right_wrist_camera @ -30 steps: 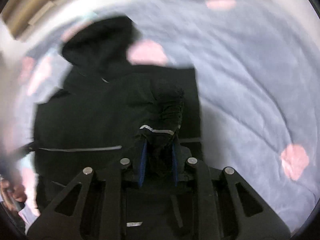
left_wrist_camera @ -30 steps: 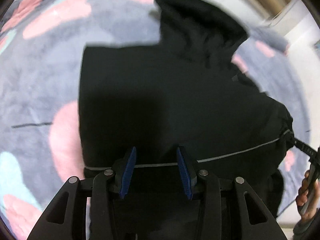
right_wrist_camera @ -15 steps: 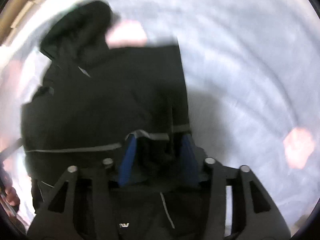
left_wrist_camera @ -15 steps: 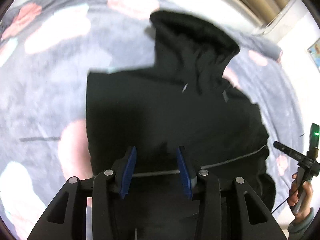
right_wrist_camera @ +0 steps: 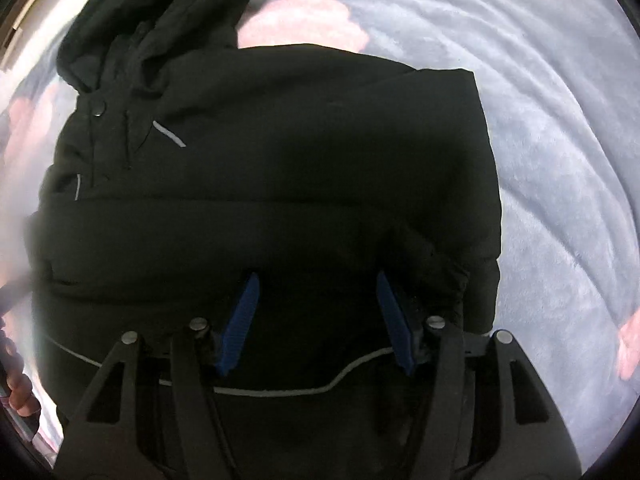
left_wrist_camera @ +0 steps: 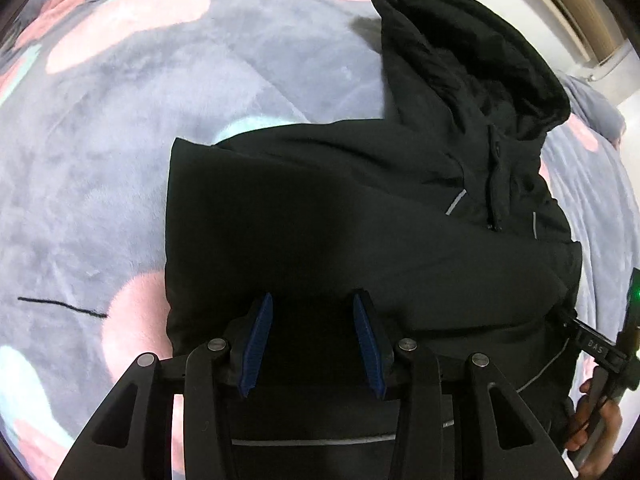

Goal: Fold large clothes

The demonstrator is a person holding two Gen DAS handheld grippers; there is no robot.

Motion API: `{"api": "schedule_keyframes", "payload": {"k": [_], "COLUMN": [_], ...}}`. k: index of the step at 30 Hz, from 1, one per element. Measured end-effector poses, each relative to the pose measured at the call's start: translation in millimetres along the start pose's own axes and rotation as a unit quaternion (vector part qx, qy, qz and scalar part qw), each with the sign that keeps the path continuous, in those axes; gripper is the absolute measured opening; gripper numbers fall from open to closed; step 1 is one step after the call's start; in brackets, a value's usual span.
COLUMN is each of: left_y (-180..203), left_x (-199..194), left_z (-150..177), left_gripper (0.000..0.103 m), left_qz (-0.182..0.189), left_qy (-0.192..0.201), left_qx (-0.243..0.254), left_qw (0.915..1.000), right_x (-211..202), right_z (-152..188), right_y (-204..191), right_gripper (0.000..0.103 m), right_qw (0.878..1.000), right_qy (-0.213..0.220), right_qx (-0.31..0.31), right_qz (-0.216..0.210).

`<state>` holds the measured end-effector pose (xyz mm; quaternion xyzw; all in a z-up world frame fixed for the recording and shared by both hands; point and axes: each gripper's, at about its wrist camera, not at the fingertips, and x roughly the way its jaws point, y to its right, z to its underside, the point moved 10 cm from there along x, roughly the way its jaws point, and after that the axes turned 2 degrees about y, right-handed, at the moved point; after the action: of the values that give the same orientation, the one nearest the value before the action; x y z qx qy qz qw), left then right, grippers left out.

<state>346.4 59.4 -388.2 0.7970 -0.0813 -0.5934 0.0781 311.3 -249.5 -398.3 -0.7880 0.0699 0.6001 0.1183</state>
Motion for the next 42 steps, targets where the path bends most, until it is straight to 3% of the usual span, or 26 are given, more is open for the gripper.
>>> {"api": "schedule_keyframes", "payload": {"k": [4, 7, 10, 14, 18, 22, 26, 32, 36, 42], "left_y": [7, 13, 12, 0, -14, -9, 0, 16, 44, 65], "left_x": [-23, -56, -79, -51, -8, -20, -59, -142, -189, -187], "left_z": [9, 23, 46, 74, 86, 79, 78, 36, -7, -88], "left_gripper": [0.044, 0.044, 0.044, 0.043, 0.043, 0.044, 0.044, 0.044, 0.044, 0.046], "left_qz": [0.004, 0.053, 0.071, 0.033, 0.01, -0.02, -0.028, -0.01, 0.008, 0.01], "left_qy": [0.014, 0.032, 0.046, 0.003, -0.031, -0.029, -0.007, 0.073, 0.141, 0.177], "left_qx": [0.034, 0.032, 0.036, 0.037, 0.016, 0.011, 0.038, 0.046, 0.066, 0.063], "left_qw": [0.9993, 0.9976, 0.9957, 0.9988, 0.9993, 0.9993, 0.9989, 0.9962, 0.9877, 0.9821], "right_x": [-23, -66, -84, -44, -9, -9, -48, -140, -193, -205], "right_z": [6, 21, 42, 65, 70, 61, 56, 0, -42, -119], "right_y": [2, 3, 8, 21, 31, 30, 25, 6, -8, -28], "right_gripper": [0.057, 0.059, 0.059, 0.057, 0.061, 0.061, 0.06, 0.061, 0.061, 0.063], "right_qw": [1.0, 0.999, 0.997, 0.999, 0.999, 0.999, 0.999, 0.997, 0.992, 0.985], "right_qy": [0.003, 0.04, 0.062, 0.01, -0.019, -0.033, -0.028, 0.055, 0.101, 0.141], "right_qx": [-0.005, -0.012, -0.035, -0.026, 0.039, 0.04, 0.022, -0.043, -0.063, -0.084], "right_qz": [-0.01, -0.029, -0.007, 0.023, -0.018, -0.004, -0.011, -0.028, -0.05, -0.06]}}
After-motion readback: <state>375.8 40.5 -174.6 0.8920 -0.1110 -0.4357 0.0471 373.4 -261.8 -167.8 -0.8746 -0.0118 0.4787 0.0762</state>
